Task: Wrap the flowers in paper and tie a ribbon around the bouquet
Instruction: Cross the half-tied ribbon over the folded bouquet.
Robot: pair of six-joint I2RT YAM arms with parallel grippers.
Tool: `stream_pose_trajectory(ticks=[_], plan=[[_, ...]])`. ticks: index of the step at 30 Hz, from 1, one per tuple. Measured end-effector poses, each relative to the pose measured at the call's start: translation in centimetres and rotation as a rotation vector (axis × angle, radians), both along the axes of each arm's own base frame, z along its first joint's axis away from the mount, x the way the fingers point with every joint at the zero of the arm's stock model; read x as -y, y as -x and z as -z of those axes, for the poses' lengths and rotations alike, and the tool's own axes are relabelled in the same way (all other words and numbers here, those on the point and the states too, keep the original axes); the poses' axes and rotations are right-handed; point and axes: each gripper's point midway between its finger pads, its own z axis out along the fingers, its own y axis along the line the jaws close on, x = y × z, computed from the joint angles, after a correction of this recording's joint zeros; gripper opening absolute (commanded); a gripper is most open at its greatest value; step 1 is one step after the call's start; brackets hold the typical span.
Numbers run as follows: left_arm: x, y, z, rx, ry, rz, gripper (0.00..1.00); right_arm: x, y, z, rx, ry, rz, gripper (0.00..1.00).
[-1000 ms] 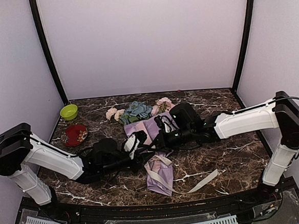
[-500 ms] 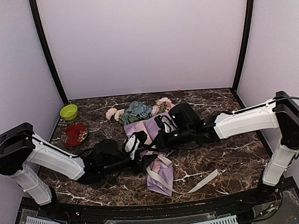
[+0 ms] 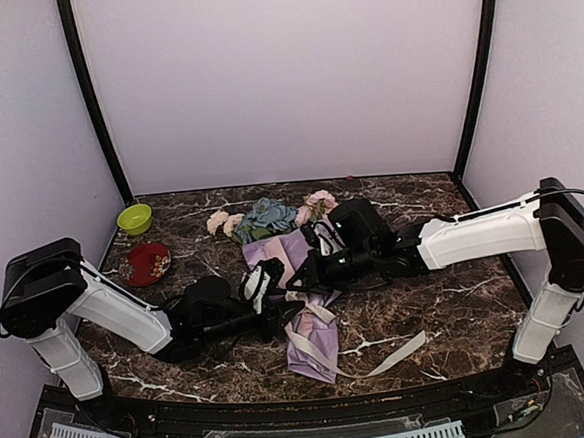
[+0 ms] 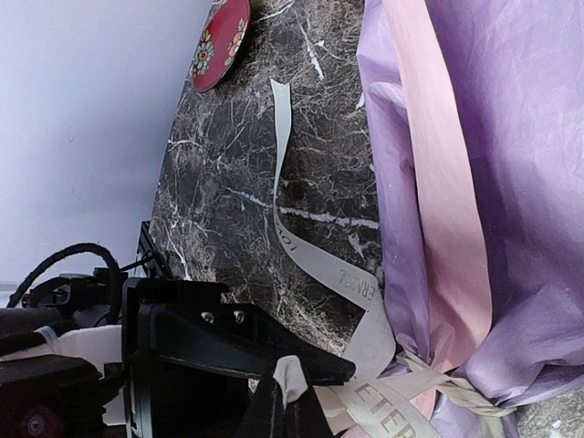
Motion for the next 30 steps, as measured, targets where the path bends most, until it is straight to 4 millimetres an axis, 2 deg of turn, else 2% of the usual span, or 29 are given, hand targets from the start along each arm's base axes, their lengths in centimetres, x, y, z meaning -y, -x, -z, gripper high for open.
stream_pose_trajectory(ticks=[5, 8, 15, 17, 19, 20, 23, 26, 28, 30], plan=[[0.2, 0.1, -0.5, 0.006, 0.023, 0.012, 0.37, -0.1, 0.0, -0.2, 0.003, -0.003, -0.001, 0.00], [0.3, 0.1, -0.5, 0.005, 0.026, 0.013, 0.35, -0.1, 0.0, -0.2, 0.005, -0.003, -0.002, 0.00], [0.2, -0.1, -0.5, -0.009, 0.036, 0.004, 0.04, -0.1, 0.1, -0.2, 0.005, -0.007, -0.012, 0.00], [0.2, -0.1, -0.6, -0.012, 0.040, 0.004, 0.00, -0.2, 0.2, -0.3, 0.003, -0.009, -0.017, 0.00], [0.2, -0.1, -0.6, -0.013, 0.042, 0.005, 0.00, -0.2, 0.3, -0.3, 0.001, -0.010, -0.023, 0.00], [0.2, -0.1, -0.6, -0.014, 0.043, 0.005, 0.00, -0.2, 0.3, -0.3, 0.001, -0.010, -0.025, 0.03], [0.2, 0.0, -0.6, -0.018, 0.046, 0.008, 0.00, -0.2, 0.4, -0.2, 0.005, -0.008, -0.033, 0.27], [0.4, 0.2, -1.0, -0.019, 0.066, 0.019, 0.00, 0.0, 0.3, -0.4, 0.033, 0.005, -0.052, 0.42], [0.4, 0.3, -1.3, -0.017, 0.083, 0.023, 0.00, 0.7, 0.1, -0.5, 0.044, 0.020, -0.059, 0.44], [0.3, 0.4, -1.3, -0.020, 0.095, 0.025, 0.00, 1.7, -0.5, -1.1, 0.064, 0.017, -0.073, 0.41]])
